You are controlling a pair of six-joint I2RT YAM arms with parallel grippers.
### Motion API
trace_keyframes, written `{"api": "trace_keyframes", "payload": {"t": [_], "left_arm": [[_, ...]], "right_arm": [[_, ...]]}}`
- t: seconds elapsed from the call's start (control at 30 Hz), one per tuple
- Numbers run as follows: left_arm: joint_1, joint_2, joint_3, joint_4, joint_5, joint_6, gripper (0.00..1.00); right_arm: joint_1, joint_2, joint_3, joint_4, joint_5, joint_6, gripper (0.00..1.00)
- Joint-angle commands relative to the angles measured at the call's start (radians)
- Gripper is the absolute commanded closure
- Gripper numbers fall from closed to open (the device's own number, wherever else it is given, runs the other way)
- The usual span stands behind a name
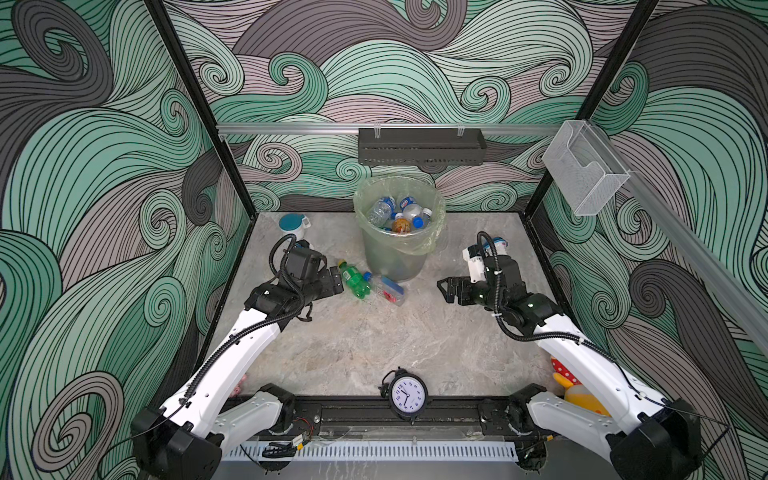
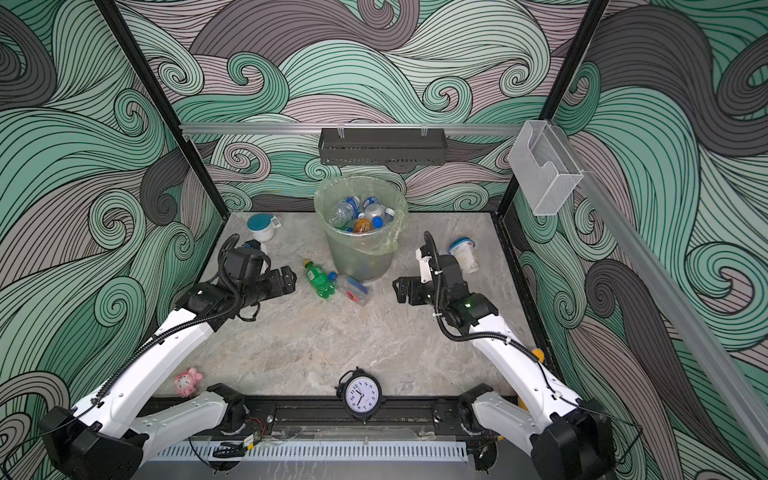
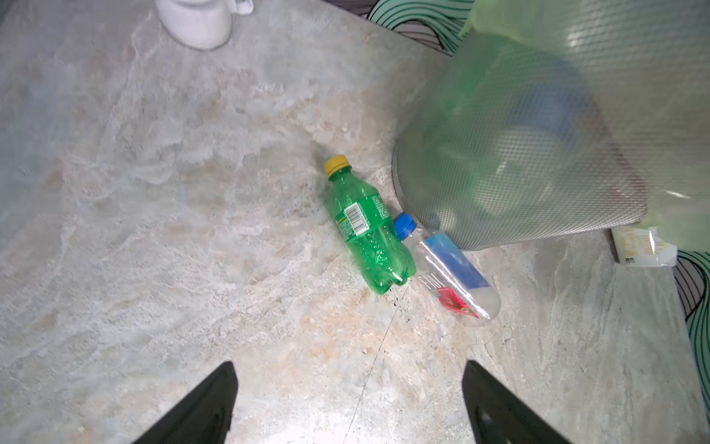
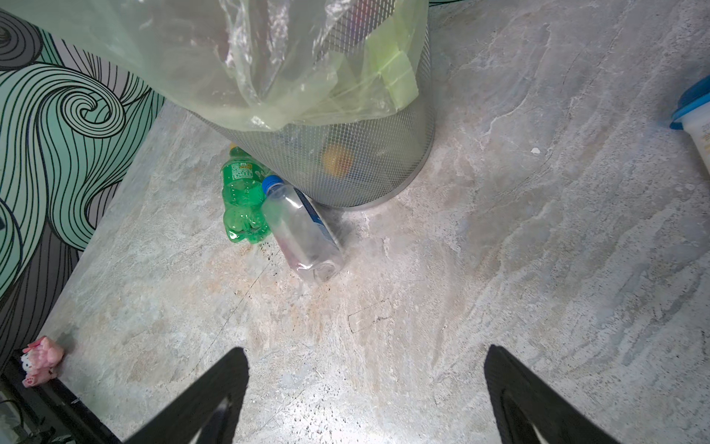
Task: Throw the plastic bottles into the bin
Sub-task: 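Open the left gripper to drop the Pepsi bottle, then lower toward Sprite, then grasp the green Sprite bottle with the left gripper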
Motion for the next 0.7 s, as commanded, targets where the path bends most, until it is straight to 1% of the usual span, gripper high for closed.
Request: {"api": "trace_keyframes", "payload": {"t": [0.0, 0.13, 0.2, 0.33, 0.37, 0.47, 0.6, 0.67], "left_arm": [[0.009, 0.050, -0.019, 0.083, 0.049, -0.091, 0.05], [0.013, 0.144, -0.066, 0.209, 0.060, -0.156, 0.05], [0.013, 0.213, -0.058, 0.245, 0.076, -0.189, 0.06], [0.016, 0.341, 0.024, 0.209, 0.130, -0.204, 0.05], [0.014, 0.393, 0.038, 0.219, 0.138, -0.205, 0.05], [0.016, 0.475, 0.061, 0.269, 0.139, -0.219, 0.06], [0.014, 0.573, 0.129, 0.245, 0.149, -0.222, 0.08], [0.015, 0.599, 0.138, 0.254, 0.139, -0.234, 0.09]], "right_arm": [[0.009, -0.003, 0.030, 0.012, -0.011, -0.012, 0.04], [0.011, -0.018, 0.030, 0.003, -0.003, -0.020, 0.03], [0.012, -0.029, 0.033, -0.025, 0.002, -0.030, 0.03], [0.012, -0.055, 0.036, -0.056, 0.021, -0.045, 0.03], [0.012, -0.063, 0.033, -0.059, 0.025, -0.047, 0.02], [0.012, -0.083, 0.022, -0.065, 0.031, -0.052, 0.01], [0.012, -0.101, 0.018, -0.084, 0.035, -0.059, 0.01], [0.012, -0.110, 0.015, -0.092, 0.039, -0.064, 0.01]]}}
